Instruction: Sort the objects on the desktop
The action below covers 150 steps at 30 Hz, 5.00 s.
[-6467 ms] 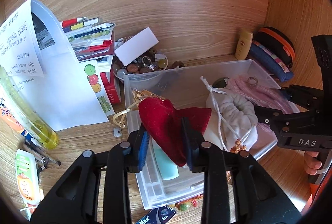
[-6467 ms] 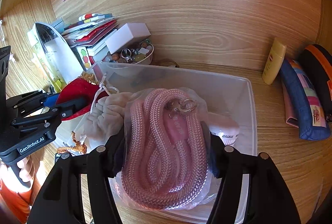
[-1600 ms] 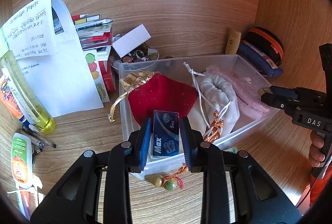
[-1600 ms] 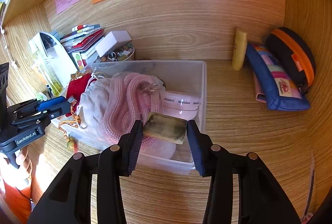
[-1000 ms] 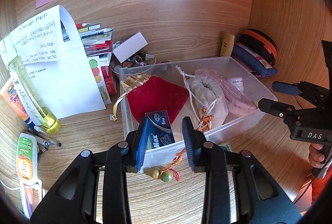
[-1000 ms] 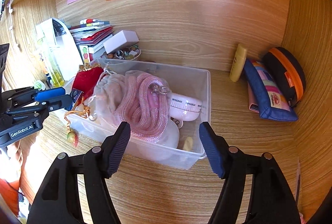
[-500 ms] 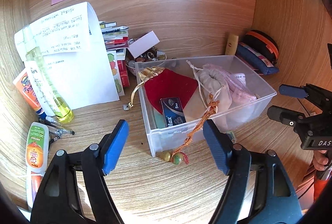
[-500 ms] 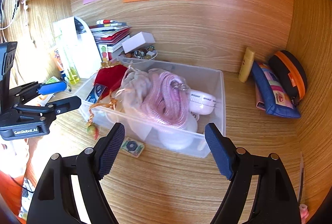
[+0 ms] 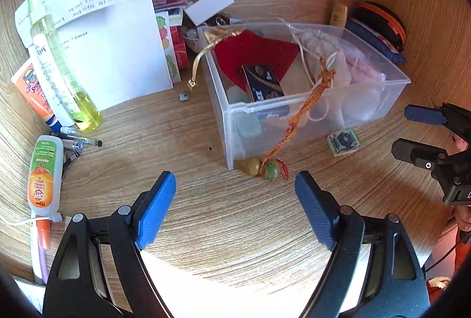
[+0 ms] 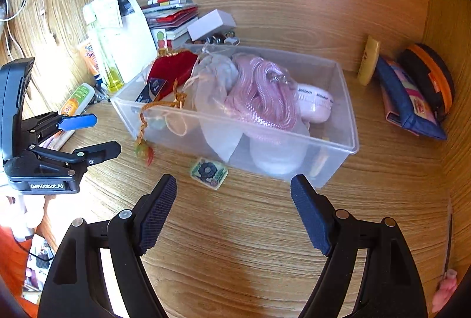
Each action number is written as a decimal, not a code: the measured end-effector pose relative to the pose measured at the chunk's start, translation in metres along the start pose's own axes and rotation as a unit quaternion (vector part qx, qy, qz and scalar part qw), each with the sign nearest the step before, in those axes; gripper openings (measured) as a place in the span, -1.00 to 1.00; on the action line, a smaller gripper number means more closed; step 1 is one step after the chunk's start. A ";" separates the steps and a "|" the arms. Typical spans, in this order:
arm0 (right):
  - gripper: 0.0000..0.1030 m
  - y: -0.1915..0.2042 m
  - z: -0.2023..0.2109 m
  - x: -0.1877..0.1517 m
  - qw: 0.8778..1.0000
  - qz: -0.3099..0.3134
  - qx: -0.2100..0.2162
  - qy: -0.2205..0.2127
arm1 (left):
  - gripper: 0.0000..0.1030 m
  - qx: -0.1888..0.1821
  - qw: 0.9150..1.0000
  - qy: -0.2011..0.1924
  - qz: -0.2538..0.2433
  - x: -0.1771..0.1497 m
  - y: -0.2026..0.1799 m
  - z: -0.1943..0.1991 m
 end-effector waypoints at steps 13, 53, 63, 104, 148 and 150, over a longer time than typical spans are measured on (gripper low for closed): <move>0.47 0.031 -0.036 -0.004 0.999 0.037 0.016 0.025 | 0.33 -0.025 0.999 0.039 0.014 -0.008 -0.006 -0.031; -0.34 0.032 -0.038 -0.009 0.999 0.012 0.017 0.031 | -0.39 -0.035 0.999 0.019 0.007 -0.007 -0.027 -0.029; -0.34 0.012 -0.008 -0.003 1.000 -0.016 0.023 -0.002 | -0.39 -0.034 0.999 -0.014 -0.007 -0.002 -0.046 0.002; -0.34 -0.073 -0.012 0.045 0.997 -0.068 -0.025 -0.038 | -0.39 -0.030 0.997 -0.065 0.002 0.077 -0.044 -0.005; 0.26 -0.039 0.046 0.042 0.994 -0.014 -0.049 -0.097 | 0.38 -0.005 0.992 -0.122 0.014 0.057 -0.052 0.043; 0.27 -0.039 0.050 0.041 0.994 -0.012 -0.048 -0.100 | 0.44 0.005 0.991 -0.129 0.019 0.055 -0.051 0.046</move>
Point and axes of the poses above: each gripper's, at about its wrist camera, not at the fingertips, and z roughly against the way its jaws point, y to its left, x to its top, the point moved 9 cm from there along -z, roughly the way its jaws point, and after that the axes turned 9 degrees about -x, right-handed, at the moved point
